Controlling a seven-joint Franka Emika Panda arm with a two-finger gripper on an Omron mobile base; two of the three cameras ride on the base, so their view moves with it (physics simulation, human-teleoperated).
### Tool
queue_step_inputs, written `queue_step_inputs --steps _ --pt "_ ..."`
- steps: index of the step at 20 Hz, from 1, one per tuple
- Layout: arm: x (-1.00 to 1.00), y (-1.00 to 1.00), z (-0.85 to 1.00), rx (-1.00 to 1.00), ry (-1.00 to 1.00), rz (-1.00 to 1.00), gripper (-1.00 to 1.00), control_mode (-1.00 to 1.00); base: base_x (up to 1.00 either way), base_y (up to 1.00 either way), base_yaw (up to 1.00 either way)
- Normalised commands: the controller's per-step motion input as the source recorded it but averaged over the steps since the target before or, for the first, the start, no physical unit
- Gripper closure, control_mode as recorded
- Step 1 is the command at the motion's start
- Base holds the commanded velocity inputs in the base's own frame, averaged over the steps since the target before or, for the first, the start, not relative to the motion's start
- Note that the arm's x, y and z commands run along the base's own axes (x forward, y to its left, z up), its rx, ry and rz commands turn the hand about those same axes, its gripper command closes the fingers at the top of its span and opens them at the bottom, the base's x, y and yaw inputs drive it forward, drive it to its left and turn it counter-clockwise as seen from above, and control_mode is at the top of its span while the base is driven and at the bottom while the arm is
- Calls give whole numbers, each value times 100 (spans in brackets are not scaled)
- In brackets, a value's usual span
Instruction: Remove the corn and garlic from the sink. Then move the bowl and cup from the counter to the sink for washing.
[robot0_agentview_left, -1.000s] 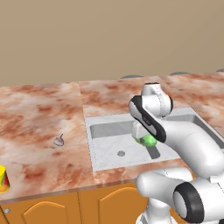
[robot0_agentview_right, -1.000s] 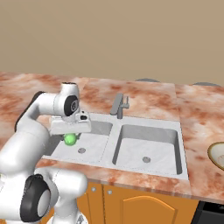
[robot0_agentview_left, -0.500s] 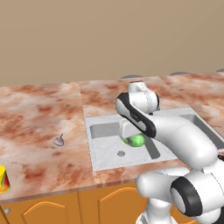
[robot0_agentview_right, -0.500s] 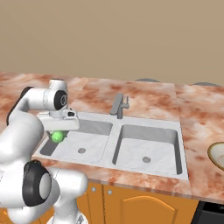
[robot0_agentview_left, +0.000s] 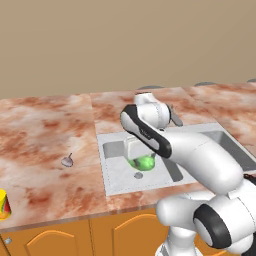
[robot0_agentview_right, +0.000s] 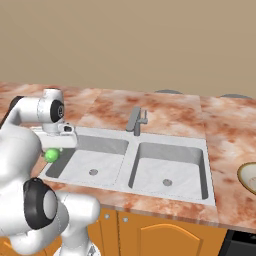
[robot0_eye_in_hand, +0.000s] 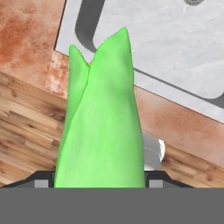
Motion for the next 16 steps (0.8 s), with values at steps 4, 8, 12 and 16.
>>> queue_step_inputs --steps 4,8,12,16 --pt "-6 41 2 1 5 0 100 -100 0 0 0" --pt "-8 45 0 0 0 0 100 -100 0 0 0" --pt "-4 46 0 0 0 0 100 -100 0 0 0" --pt "0 47 -3 0 0 0 100 -100 0 0 0"
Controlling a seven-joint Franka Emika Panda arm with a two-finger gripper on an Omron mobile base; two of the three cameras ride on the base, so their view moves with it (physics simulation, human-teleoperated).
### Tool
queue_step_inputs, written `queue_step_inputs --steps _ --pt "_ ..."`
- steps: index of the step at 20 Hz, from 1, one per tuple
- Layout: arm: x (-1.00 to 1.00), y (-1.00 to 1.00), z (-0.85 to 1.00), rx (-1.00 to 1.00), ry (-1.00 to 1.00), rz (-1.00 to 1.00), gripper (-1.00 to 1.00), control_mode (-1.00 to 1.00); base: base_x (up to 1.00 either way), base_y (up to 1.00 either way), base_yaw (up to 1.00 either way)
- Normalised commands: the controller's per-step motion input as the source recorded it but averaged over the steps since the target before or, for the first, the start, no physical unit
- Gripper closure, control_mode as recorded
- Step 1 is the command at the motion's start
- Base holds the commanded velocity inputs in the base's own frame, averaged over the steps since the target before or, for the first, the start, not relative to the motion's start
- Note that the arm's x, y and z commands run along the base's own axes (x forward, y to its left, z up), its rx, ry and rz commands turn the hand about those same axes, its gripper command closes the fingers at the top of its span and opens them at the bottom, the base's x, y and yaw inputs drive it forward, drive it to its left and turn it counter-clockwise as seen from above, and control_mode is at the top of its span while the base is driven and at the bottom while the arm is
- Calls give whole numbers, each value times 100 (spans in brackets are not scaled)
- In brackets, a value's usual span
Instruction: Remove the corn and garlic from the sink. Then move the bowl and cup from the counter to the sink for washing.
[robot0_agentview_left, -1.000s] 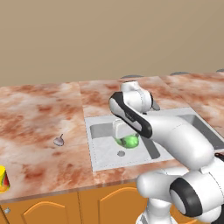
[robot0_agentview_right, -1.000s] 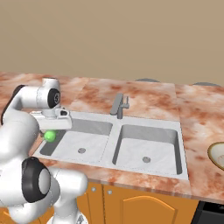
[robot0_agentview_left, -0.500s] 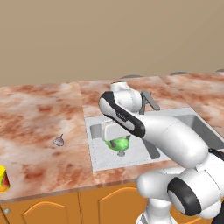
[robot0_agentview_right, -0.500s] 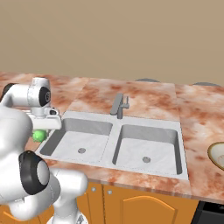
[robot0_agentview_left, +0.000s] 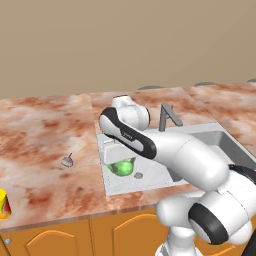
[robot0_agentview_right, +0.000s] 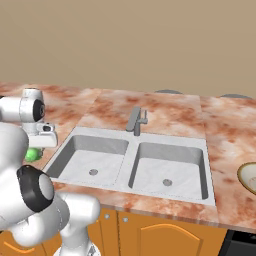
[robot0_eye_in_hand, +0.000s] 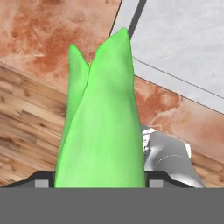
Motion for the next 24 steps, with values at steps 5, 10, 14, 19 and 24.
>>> queue_step_inputs --steps 5,10,14,19,24 --pt "4 47 -2 3 0 0 100 -100 0 0 0" --pt "5 47 -2 5 -4 0 100 -100 0 0 0" --pt "6 42 -4 7 -4 0 100 -100 0 0 0" --pt "12 32 -5 7 -10 0 100 -100 0 0 0" --pt "20 29 -8 4 -7 0 100 -100 0 0 0"
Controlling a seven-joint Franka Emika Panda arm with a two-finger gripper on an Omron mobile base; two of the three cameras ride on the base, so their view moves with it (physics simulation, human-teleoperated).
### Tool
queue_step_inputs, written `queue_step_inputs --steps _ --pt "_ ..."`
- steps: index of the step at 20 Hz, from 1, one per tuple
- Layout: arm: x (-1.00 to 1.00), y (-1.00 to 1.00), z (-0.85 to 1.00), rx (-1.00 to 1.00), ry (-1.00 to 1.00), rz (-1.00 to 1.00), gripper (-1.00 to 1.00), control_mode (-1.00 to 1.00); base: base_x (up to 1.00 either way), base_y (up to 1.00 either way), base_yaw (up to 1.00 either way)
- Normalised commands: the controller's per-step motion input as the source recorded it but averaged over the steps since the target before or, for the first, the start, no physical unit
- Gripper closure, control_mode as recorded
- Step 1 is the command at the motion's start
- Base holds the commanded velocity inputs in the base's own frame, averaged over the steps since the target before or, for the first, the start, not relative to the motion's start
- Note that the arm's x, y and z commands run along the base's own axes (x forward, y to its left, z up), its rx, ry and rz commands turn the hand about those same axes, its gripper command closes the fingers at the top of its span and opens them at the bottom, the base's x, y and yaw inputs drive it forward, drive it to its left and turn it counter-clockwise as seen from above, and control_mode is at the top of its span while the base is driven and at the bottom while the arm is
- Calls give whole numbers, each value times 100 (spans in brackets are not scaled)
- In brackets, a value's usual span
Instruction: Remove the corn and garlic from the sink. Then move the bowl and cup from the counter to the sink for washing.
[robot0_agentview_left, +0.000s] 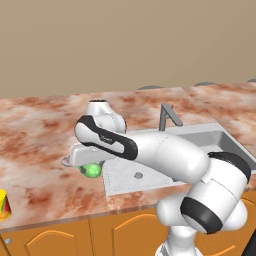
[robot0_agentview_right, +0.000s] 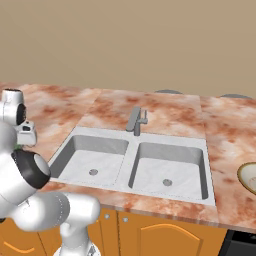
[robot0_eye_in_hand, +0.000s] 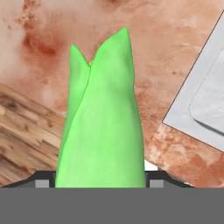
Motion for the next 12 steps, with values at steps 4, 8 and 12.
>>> queue_step_inputs --steps 4,8,12 --pt "23 25 -5 1 -12 0 100 -100 0 0 0" --pt "24 21 -4 0 -12 0 100 -100 0 0 0" --pt "17 16 -4 0 -8 0 100 -100 0 0 0"
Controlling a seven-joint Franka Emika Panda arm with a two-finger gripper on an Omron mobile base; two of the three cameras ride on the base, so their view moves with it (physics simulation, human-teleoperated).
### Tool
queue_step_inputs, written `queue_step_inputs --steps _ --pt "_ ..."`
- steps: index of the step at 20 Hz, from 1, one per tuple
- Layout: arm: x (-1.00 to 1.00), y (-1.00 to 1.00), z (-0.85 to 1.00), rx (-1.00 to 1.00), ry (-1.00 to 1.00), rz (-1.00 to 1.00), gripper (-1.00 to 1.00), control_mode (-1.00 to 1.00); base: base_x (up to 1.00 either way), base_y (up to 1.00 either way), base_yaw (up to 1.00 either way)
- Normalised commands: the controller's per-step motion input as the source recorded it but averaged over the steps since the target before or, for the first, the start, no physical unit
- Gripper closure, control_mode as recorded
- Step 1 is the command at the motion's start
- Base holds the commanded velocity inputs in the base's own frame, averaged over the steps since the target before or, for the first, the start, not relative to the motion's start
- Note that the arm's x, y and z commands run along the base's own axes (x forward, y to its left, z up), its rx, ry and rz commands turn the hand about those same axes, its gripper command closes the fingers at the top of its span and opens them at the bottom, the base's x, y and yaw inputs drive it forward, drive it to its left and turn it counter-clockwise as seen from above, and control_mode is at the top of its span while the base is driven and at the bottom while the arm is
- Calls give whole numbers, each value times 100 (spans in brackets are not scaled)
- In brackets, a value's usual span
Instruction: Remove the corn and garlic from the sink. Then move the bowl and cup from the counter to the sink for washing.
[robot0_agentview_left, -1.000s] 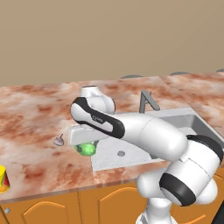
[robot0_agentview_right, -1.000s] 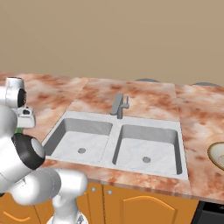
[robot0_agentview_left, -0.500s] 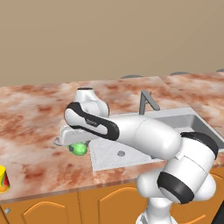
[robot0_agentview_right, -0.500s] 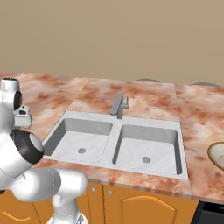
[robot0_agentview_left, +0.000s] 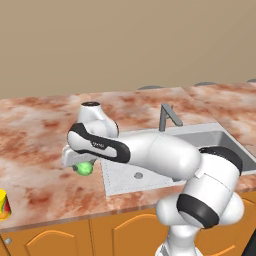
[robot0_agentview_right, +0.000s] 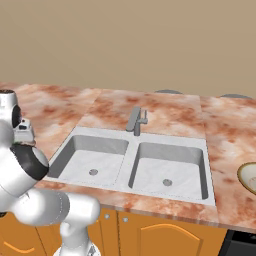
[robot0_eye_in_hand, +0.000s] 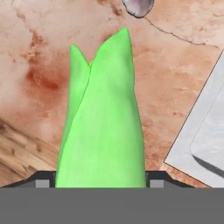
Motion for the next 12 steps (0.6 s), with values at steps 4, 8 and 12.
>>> queue_step_inputs --steps 4,8,12 --pt "18 19 -11 2 -2 0 100 -100 0 0 0" --pt "15 23 -17 2 0 0 100 -100 0 0 0" --pt "18 17 -15 1 -2 0 100 -100 0 0 0"
